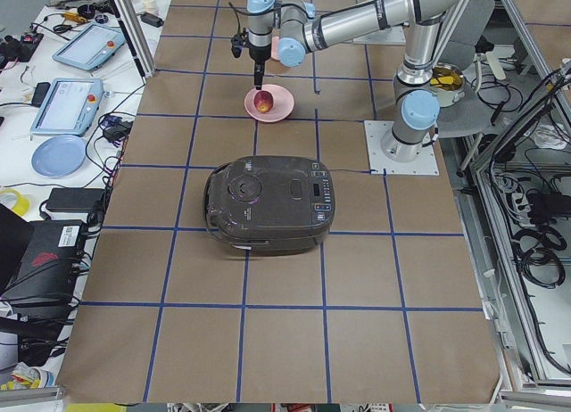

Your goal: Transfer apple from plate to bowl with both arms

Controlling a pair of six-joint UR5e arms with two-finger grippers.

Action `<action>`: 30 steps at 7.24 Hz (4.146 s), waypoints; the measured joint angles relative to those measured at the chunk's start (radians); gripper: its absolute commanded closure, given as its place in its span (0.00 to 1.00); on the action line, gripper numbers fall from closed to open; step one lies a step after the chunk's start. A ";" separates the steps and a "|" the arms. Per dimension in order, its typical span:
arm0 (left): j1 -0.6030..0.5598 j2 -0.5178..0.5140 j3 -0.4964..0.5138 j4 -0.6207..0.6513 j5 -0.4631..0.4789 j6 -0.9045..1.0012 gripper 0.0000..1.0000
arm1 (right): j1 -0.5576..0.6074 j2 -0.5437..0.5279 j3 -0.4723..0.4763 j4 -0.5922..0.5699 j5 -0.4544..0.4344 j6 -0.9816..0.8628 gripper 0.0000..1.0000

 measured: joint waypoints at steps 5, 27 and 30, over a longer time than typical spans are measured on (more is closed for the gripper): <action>-0.006 -0.134 -0.053 0.171 -0.025 -0.056 0.13 | -0.009 -0.051 -0.007 0.004 -0.004 0.000 0.00; -0.510 -0.306 0.247 0.202 -0.040 -0.724 0.48 | -0.044 -0.070 -0.002 -0.020 -0.038 -0.006 0.00; -0.511 -0.308 0.233 0.198 -0.016 -0.721 0.10 | -0.044 -0.070 0.001 -0.020 -0.063 -0.006 0.00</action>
